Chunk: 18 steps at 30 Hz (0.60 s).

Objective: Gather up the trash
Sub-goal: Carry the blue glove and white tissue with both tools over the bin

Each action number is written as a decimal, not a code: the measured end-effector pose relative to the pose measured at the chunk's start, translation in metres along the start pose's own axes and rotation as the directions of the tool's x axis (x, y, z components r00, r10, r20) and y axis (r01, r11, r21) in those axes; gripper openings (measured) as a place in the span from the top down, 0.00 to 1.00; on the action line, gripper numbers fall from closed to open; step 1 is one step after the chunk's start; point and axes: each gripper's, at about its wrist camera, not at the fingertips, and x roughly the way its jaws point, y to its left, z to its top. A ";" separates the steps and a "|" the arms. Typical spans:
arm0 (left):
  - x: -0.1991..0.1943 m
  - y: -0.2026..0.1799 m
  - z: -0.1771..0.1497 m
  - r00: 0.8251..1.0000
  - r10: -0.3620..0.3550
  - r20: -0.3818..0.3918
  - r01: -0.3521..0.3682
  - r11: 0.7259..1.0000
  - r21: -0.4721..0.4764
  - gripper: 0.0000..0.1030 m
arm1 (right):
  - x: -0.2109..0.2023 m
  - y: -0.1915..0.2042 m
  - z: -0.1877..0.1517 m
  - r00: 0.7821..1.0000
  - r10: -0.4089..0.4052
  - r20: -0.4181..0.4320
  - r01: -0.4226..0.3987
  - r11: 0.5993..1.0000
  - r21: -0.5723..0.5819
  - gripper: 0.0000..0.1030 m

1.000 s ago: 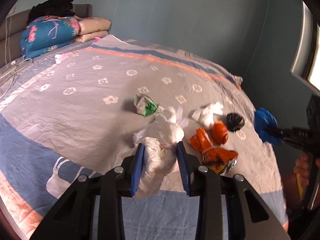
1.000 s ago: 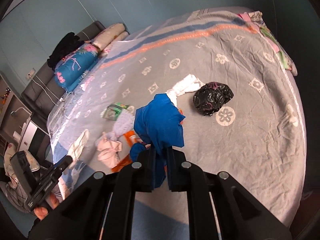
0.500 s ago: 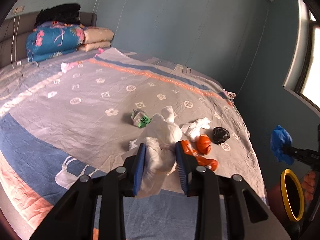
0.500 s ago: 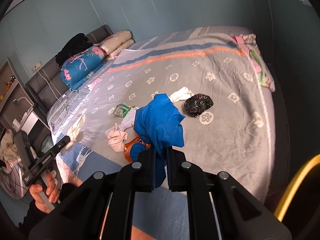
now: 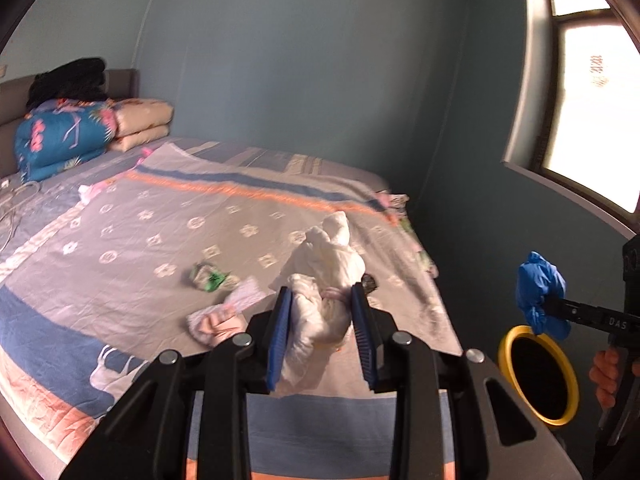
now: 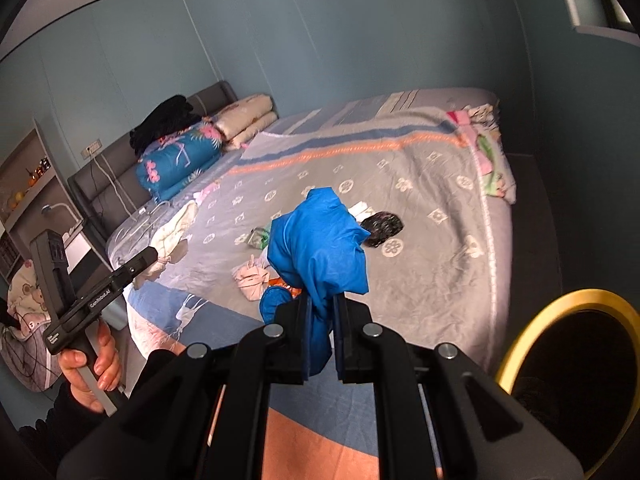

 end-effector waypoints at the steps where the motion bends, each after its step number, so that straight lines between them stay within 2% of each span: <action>1: -0.002 -0.007 0.002 1.000 -0.010 0.004 0.010 1.000 0.009 0.72 | -0.007 -0.002 -0.001 1.000 -0.005 0.010 0.005 1.000 0.002 0.92; 9: -0.011 -0.058 0.009 0.996 -0.084 0.019 0.082 0.994 0.069 0.72 | -0.061 -0.023 -0.006 0.995 -0.049 0.089 0.047 0.999 0.019 0.91; 18: -0.010 -0.106 0.013 0.984 -0.177 0.019 0.174 0.977 0.123 0.72 | -0.110 -0.045 -0.014 0.984 -0.089 0.156 0.083 0.996 0.045 0.91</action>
